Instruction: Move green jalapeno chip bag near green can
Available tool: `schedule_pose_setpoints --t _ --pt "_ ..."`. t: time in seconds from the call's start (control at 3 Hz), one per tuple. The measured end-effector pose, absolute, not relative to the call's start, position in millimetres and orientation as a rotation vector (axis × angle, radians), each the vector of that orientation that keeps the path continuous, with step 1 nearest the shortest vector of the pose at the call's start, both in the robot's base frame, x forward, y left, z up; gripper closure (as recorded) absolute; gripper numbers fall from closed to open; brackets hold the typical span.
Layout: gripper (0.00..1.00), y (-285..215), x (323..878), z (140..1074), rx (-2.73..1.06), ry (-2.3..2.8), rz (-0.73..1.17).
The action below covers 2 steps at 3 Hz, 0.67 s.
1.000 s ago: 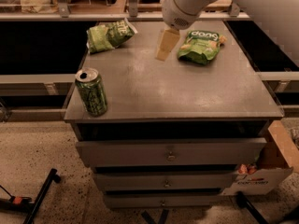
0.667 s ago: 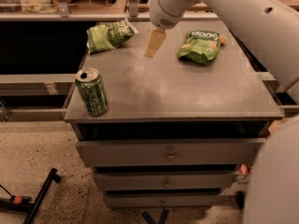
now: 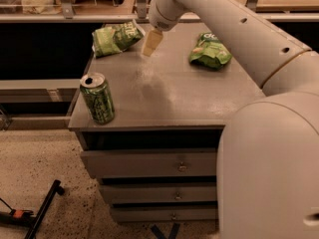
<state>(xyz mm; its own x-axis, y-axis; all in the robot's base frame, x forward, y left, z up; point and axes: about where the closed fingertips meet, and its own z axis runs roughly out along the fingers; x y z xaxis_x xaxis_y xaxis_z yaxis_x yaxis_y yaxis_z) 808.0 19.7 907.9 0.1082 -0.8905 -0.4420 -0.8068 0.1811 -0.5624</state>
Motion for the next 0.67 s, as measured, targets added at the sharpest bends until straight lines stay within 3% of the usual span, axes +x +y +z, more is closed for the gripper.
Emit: schedule_pose_setpoints --t 0.67 --pt "0.21 31.0 836.4 890.9 -1.488 1.715 -0.171"
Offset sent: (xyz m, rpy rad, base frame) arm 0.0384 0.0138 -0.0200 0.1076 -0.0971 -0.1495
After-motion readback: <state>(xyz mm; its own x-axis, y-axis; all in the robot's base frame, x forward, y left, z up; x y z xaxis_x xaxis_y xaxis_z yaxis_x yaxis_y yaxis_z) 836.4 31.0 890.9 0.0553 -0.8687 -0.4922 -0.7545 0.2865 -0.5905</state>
